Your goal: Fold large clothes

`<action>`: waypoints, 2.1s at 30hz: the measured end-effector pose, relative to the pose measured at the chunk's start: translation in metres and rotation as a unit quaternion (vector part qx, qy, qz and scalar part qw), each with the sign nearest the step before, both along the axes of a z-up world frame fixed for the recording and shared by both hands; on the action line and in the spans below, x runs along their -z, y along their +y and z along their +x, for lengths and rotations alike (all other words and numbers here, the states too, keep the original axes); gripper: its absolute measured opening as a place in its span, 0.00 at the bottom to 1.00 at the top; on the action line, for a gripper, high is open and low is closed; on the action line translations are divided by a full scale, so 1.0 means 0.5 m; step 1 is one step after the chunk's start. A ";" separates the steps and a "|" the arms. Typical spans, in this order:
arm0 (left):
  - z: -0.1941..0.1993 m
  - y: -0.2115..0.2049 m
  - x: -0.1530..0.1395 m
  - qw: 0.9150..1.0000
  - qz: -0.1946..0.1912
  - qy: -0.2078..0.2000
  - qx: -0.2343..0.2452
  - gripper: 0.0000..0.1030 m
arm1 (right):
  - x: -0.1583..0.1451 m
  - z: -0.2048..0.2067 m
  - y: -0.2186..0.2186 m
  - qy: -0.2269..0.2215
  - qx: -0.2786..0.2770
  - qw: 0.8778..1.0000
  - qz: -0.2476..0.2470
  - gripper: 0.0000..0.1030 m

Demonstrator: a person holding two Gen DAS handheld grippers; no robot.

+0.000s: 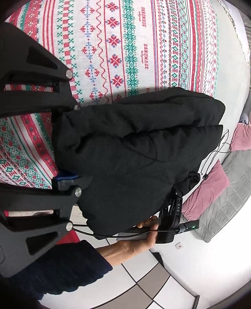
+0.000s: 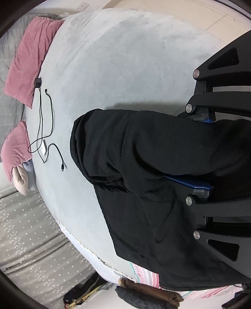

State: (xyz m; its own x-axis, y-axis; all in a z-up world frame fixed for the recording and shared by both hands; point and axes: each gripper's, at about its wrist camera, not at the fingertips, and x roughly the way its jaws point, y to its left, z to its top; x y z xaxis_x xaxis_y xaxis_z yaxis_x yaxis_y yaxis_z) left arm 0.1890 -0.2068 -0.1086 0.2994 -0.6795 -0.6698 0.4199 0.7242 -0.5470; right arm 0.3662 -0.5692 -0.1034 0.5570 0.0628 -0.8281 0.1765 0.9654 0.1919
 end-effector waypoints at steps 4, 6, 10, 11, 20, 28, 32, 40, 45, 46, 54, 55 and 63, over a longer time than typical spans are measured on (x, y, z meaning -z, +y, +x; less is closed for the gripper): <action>0.003 0.031 -0.006 0.999 -0.017 0.034 0.002 0.45 | -0.023 -0.014 0.023 -0.002 0.028 0.998 -0.051 0.60; 0.014 0.059 -0.005 0.999 -0.016 0.033 0.004 0.45 | -0.041 -0.035 0.027 -0.011 0.043 0.997 -0.067 0.61; -0.020 0.120 -0.070 0.999 0.003 -0.030 -0.014 0.43 | -0.083 -0.107 0.041 -0.048 0.072 0.994 -0.062 0.62; -0.024 0.129 -0.093 0.999 0.001 -0.049 -0.017 0.43 | -0.096 -0.138 0.053 -0.062 0.072 0.994 -0.055 0.62; 0.061 -0.027 -0.153 0.990 0.086 -0.113 0.002 0.32 | -0.147 -0.309 0.184 -0.096 0.090 0.990 -0.043 0.55; 0.084 -0.039 -0.044 0.991 0.100 -0.082 -0.017 0.05 | -0.048 -0.377 0.236 -0.033 0.126 0.987 -0.093 0.39; 0.072 -0.053 -0.019 0.986 0.134 -0.098 -0.010 0.05 | -0.026 -0.383 0.250 -0.037 0.122 0.984 -0.122 0.39; 0.072 -0.074 -0.005 0.982 0.153 -0.114 -0.012 0.05 | 0.009 -0.388 0.246 -0.043 0.130 0.984 -0.113 0.39; 0.076 -0.069 -0.011 0.982 0.152 -0.112 0.003 0.05 | 0.007 -0.395 0.244 -0.049 0.142 0.984 -0.096 0.39; 0.073 -0.067 -0.015 0.981 0.154 -0.115 0.003 0.05 | 0.006 -0.389 0.242 -0.049 0.144 0.983 -0.103 0.39; -0.008 0.001 -0.053 0.980 0.158 -0.119 -0.027 0.21 | -0.023 -0.437 0.291 -0.064 0.151 0.976 -0.142 0.49; -0.017 0.012 -0.053 0.980 0.158 -0.117 -0.027 0.21 | -0.030 -0.454 0.297 -0.064 0.160 0.976 -0.130 0.50; -0.116 0.100 -0.080 0.981 0.163 -0.106 -0.009 0.23 | -0.041 -0.549 0.395 -0.056 0.166 0.981 -0.080 0.52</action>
